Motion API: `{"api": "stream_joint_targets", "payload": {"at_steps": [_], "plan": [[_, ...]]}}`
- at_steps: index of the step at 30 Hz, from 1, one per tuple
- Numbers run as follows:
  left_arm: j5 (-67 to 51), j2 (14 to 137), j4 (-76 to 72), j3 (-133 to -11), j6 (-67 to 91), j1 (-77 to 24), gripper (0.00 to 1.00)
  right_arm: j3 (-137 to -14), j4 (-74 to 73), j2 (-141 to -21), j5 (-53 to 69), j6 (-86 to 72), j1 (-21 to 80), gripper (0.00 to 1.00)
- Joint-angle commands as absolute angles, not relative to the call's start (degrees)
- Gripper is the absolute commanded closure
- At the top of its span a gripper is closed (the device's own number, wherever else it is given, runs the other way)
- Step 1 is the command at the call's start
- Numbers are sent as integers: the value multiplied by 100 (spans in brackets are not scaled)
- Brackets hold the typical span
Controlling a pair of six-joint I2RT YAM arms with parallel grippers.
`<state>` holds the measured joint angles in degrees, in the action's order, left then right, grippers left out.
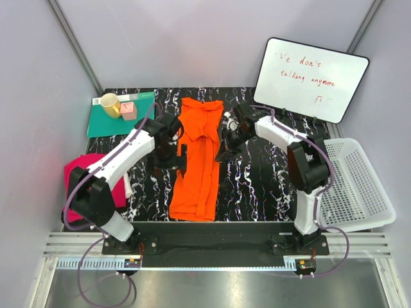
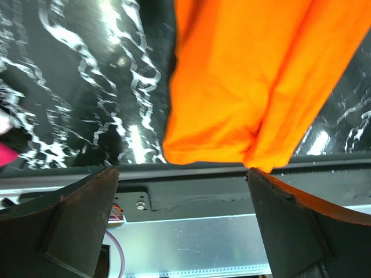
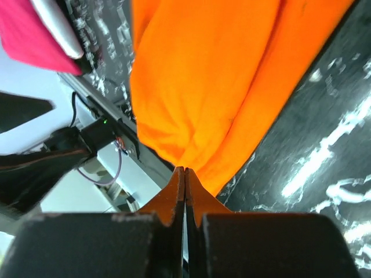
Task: Fold and stack the t-shirts
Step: Rotate the tshirt 90 degrees
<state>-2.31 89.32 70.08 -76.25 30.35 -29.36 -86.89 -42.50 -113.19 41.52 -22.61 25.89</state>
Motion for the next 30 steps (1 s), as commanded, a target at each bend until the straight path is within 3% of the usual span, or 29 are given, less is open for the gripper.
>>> {"api": "stream_joint_targets", "payload": {"at_steps": [1,12,30], "plan": [[-220,9149,7093,-8024,2567,-2646,1,-8982,-4069,-11855,4403,-2461,2540,100],[-396,9685,7102,-8552,2400,-2382,1,-8938,-4148,-12418,4447,-2391,2645,100],[-299,9721,7119,-8341,2127,-2127,1,-9457,-4157,-13166,4386,-2434,2760,100]]}}
